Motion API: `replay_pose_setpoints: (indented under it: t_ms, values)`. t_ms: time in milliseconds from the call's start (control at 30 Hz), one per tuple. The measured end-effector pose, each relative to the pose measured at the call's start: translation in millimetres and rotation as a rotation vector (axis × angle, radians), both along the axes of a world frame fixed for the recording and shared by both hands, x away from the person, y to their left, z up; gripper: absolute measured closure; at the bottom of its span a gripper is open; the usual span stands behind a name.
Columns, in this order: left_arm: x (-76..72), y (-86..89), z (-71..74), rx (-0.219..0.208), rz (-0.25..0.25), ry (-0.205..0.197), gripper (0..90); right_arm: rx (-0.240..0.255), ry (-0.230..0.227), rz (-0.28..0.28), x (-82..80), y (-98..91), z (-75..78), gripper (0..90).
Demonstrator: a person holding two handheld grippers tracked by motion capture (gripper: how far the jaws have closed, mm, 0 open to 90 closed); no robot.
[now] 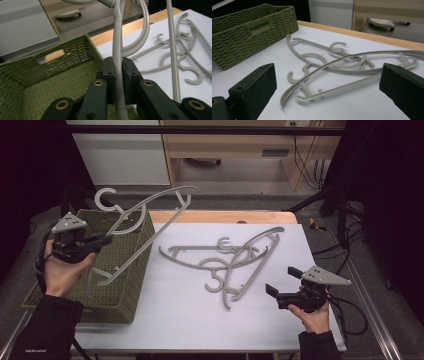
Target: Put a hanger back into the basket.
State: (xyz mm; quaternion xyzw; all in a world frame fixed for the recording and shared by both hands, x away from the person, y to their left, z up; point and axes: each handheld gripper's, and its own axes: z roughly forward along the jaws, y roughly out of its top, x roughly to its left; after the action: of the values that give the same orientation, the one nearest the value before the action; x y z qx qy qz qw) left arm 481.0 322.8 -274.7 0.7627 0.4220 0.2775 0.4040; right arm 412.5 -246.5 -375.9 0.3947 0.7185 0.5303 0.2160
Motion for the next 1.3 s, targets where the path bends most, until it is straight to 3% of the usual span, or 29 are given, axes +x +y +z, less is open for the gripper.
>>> replay_pose_setpoints:
  t_ms: [33,200,433,867,1000,1300]
  values:
    - [4.6,11.6,0.0,0.013,0.010,0.004,82.0,0.005,0.003,-0.006,0.2,0.7,-0.1,1.4]
    - [11.7,36.1,-1.6,0.056,0.053,0.013,82.0,0.005,0.006,-0.005,0.3,1.0,-0.4,1.4]
    - [16.0,63.8,-8.3,0.074,0.071,0.025,82.0,0.007,0.005,-0.005,0.2,1.0,-0.3,1.4]
    - [13.4,96.1,-29.3,0.095,0.104,0.028,82.0,0.001,0.005,-0.002,0.7,0.9,-0.7,1.4]
    - [10.6,105.8,-36.9,0.126,0.123,0.034,82.0,0.000,0.006,-0.005,1.0,1.5,-0.9,1.4]
    - [7.9,122.6,-46.3,0.150,0.155,0.050,82.0,-0.003,0.005,-0.003,0.9,0.9,-0.9,1.4]
